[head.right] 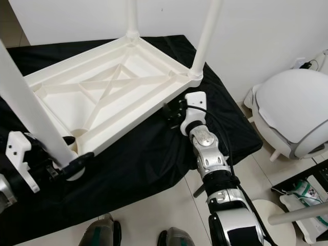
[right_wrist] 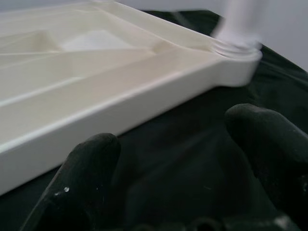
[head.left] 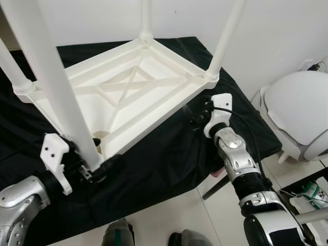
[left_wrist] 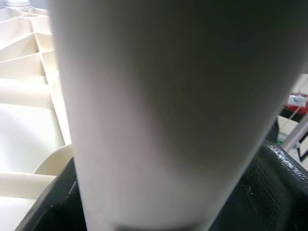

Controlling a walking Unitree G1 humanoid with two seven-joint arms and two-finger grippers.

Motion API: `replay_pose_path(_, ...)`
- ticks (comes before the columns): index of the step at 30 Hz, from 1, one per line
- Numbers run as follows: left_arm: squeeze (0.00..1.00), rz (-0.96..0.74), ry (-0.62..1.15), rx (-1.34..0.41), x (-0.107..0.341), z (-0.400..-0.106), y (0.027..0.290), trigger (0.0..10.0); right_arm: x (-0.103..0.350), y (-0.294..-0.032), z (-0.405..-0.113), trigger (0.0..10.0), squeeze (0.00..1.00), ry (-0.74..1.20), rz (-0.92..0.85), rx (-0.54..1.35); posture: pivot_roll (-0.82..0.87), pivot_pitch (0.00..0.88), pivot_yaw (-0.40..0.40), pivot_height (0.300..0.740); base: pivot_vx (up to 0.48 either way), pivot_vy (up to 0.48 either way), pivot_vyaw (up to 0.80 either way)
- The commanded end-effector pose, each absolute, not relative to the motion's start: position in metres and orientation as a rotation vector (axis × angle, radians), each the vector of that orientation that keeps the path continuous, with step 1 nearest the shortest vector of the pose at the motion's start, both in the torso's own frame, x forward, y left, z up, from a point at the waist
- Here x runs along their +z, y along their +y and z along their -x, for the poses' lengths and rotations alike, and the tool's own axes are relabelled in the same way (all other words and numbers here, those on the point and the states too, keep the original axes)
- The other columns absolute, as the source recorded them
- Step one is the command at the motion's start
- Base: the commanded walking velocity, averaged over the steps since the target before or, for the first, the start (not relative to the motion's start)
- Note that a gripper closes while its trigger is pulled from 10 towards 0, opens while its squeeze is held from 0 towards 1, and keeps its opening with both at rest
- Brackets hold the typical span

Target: Building children table

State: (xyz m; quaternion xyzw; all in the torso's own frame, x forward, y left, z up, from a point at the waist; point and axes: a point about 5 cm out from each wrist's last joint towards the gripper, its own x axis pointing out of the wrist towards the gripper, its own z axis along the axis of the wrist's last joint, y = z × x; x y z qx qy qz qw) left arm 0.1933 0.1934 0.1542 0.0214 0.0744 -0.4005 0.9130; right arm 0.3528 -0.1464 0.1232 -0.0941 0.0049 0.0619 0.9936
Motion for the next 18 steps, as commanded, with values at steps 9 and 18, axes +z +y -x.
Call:
replay_pose_path(9,0.00,-0.053,0.152,-0.909,0.158,-0.186,0.183,10.0,0.120,-0.166,-0.369,10.0,0.00,0.093,0.157,-0.090,0.09,0.049,-0.035,0.740,0.000,0.000,0.00)
replay_pose_path(18,0.00,-0.043,0.152,-0.925,0.163,-0.177,0.178,10.0,0.135,-0.168,-0.384,10.0,0.00,0.088,0.147,-0.123,0.11,0.073,-0.037,0.740,0.000,0.000,0.00)
